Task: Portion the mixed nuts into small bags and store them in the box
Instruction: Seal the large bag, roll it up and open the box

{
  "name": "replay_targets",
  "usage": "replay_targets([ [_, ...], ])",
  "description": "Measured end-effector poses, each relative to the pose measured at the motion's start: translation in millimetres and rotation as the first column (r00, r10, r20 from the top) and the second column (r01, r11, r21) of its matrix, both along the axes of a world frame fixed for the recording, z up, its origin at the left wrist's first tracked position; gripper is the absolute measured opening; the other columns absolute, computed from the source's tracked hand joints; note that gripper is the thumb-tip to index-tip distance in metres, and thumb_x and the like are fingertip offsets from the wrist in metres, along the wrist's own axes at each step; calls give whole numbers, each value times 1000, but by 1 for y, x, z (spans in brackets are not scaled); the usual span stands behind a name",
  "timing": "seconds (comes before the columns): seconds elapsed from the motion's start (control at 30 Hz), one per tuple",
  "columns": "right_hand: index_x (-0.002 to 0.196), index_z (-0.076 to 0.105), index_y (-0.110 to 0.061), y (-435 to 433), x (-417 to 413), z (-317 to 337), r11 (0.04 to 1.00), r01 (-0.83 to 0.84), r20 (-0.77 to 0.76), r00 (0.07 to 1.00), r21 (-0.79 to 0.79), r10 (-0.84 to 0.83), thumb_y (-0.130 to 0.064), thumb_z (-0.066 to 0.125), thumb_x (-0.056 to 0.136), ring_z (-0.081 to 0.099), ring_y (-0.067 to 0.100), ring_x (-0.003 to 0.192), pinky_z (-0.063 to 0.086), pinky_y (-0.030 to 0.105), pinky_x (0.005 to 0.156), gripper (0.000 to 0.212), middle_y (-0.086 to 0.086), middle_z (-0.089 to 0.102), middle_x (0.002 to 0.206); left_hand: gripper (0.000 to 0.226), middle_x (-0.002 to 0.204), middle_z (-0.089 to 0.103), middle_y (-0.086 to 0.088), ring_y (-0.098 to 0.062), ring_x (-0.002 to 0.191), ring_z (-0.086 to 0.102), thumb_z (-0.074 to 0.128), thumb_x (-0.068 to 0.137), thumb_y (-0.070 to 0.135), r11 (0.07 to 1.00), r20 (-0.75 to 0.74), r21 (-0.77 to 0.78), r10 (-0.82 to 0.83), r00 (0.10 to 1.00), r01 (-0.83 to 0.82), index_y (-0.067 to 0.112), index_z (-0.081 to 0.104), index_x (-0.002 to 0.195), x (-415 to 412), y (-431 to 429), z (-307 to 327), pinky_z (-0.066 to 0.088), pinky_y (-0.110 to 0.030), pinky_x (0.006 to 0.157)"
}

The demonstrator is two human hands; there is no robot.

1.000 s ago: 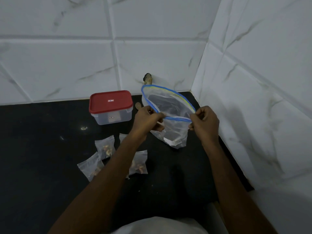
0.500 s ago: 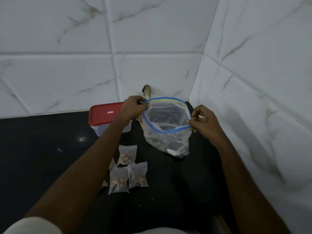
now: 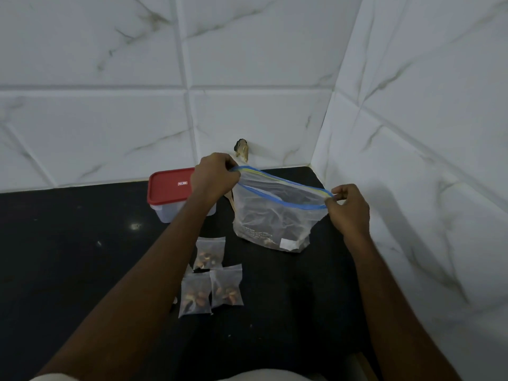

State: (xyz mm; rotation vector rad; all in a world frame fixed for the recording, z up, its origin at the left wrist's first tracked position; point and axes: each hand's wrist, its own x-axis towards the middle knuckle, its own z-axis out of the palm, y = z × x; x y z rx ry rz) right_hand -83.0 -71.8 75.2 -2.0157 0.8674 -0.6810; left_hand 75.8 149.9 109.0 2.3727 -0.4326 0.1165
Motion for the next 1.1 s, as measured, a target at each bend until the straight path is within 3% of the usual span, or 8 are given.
replay_targets([
  [0.1,90,64,-13,3,3,-1,986,-11,168,986,164,-17,-7,71,84,68,14,66,60,33,69,11,-3,65,82,33,111,63,3,-16,101,55,70,80,33,998,219,58,-40,975,28,24,66,111,-12,-10,-4,45,-31,79],
  [0.17,88,64,-11,6,7,1,951,-99,260,965,293,21,-9,73,86,67,10,61,60,27,65,10,3,66,82,39,114,61,5,-17,108,51,69,81,48,974,341,124,-219,914,187,26,64,113,-29,-24,-2,41,-36,91],
  [0.27,95,66,-10,7,9,2,822,-342,387,908,456,163,-17,63,95,70,17,75,59,26,70,8,9,70,89,47,106,65,9,-14,105,52,61,80,66,860,276,298,-494,825,415,29,64,109,-56,-52,-5,37,-38,95],
  [0.4,110,66,-11,2,-1,-3,699,-507,485,836,504,256,-20,49,102,73,21,93,58,27,75,21,6,73,104,35,101,68,4,-18,99,58,62,87,52,862,235,302,-481,844,407,25,65,109,-66,-72,-18,40,-38,94],
  [0.57,114,66,-17,-9,-8,-38,884,-172,190,977,434,96,-24,59,98,66,16,102,50,27,82,19,3,69,116,25,90,63,8,-12,84,59,72,85,40,882,76,39,-471,879,469,20,65,98,-61,-62,-10,49,-30,77],
  [0.73,117,61,-18,2,-11,-77,844,-139,-214,934,519,285,-43,58,96,59,18,104,48,35,88,33,-1,62,114,24,78,66,9,-4,70,58,74,80,46,880,0,-136,-460,888,456,25,63,77,-59,-57,-1,47,-23,64],
  [0.9,111,64,-20,15,-14,-86,731,-149,-146,935,666,324,-41,65,92,67,19,97,53,32,74,29,1,69,109,23,81,64,8,-11,74,60,57,93,46,939,84,-30,-339,937,342,23,61,92,-66,-58,3,51,-30,68],
  [1.1,114,64,-26,29,-25,-99,682,-316,90,934,660,346,-14,71,88,68,16,101,54,38,90,29,-5,73,106,19,84,65,10,-14,78,63,60,92,39,932,5,-292,-225,974,217,22,64,83,-65,-56,8,56,-41,78],
])
